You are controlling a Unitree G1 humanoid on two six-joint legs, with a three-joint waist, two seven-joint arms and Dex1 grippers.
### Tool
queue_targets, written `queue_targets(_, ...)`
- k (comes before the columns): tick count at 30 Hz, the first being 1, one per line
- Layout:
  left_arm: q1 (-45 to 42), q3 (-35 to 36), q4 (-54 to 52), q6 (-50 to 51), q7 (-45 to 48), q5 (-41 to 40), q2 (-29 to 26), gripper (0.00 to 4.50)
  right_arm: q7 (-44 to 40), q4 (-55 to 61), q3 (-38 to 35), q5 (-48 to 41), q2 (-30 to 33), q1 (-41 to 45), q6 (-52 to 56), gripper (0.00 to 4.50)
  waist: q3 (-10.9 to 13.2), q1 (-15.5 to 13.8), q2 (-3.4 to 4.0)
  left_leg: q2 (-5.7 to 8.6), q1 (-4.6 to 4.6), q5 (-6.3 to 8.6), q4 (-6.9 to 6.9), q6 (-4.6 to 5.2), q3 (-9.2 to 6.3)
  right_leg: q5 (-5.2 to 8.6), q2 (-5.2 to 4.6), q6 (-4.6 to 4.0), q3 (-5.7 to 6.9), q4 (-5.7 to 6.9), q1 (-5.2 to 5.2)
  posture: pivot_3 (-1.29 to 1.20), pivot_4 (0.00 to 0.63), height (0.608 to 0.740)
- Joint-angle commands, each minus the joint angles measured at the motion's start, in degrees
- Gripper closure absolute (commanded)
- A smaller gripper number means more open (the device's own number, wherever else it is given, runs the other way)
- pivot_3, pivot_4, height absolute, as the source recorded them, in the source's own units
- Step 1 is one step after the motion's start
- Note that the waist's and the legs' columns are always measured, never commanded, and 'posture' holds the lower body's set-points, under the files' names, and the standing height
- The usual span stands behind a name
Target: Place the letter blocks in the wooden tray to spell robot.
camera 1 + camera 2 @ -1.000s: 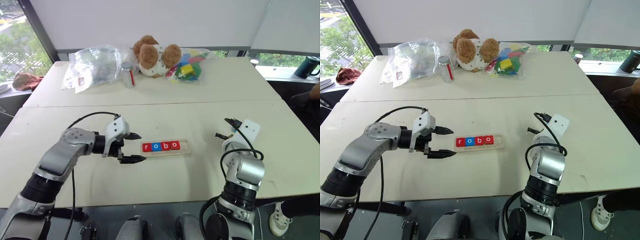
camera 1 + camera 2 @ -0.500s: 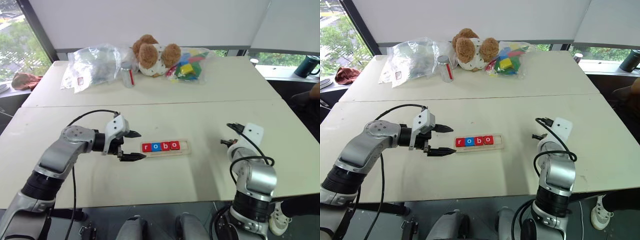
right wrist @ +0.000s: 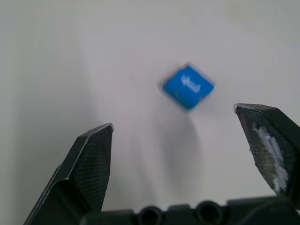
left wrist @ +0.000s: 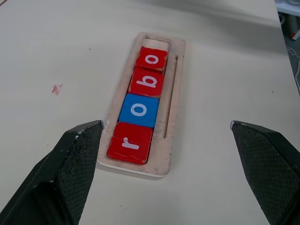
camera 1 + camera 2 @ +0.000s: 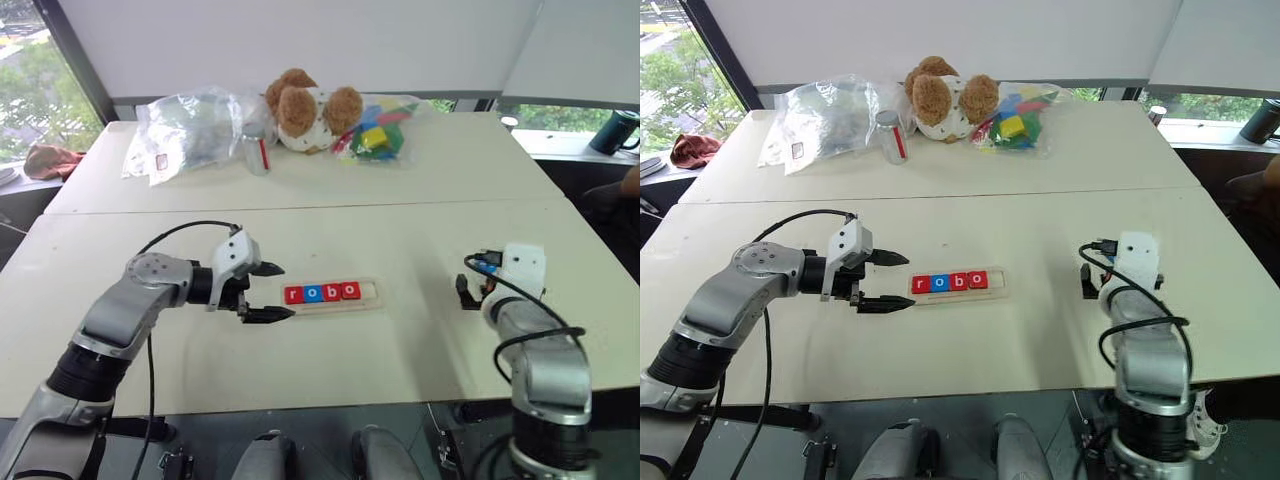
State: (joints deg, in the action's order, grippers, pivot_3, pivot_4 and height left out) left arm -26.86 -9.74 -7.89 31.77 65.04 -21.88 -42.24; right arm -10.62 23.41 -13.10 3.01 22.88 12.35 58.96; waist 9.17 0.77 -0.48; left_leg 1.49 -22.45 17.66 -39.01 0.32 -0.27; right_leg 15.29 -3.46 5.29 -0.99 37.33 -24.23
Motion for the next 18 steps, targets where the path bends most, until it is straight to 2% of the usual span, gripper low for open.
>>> queue_targets(1,-0.55,0.94,-1.02,-0.64,0.33,-0.10,-0.26,0.00,-10.90,-7.49,-0.99,-3.64,8.52,-0.94,-10.86,0.05,0.01,0.03,-0.01,0.00,0.00,0.01,0.01,0.03,0.00,0.00,0.00,0.00,0.01,-0.04,0.03,0.00,0.150,0.740)
queue_targets(4,-0.51,1.15,-1.08,-0.58,0.39,-0.11,-0.47,0.00,-17.65,-14.66,-0.71,-5.23,14.89,-1.04,-19.37,0.05,0.01,0.04,-0.02,-0.02,0.00,0.04,0.00,0.07,0.02,0.00,-0.01,0.00,-0.01,-0.08,0.03,0.00,0.150,0.740)
queue_targets(8,-0.05,1.39,-1.57,-0.33,0.13,-0.12,-0.73,0.00,-25.13,-27.61,-1.54,-8.41,19.18,3.10,-28.90,0.05,0.02,0.24,-0.03,-0.06,0.01,0.04,-0.01,0.08,0.04,0.00,0.00,0.01,-0.04,-0.08,0.05,0.00,0.150,0.740)
queue_targets(12,-0.26,1.33,-1.58,-0.13,0.05,-0.06,-0.87,0.00,-33.62,-40.27,0.58,-10.86,21.19,9.56,-34.14,0.05,0.04,0.19,-0.03,-0.07,0.03,0.04,-0.03,0.08,0.08,-0.01,0.00,0.01,-0.07,-0.07,0.05,0.00,0.150,0.740)
queue_targets(18,-0.36,1.64,-1.96,0.30,-0.25,0.04,-1.45,0.00,-38.30,-54.97,3.90,-10.58,21.21,17.90,-36.90,0.05,0.04,-0.09,-0.02,-0.09,0.02,0.04,-0.02,0.07,0.07,-0.01,-0.05,0.01,-0.06,-0.09,0.05,0.00,0.150,0.740)
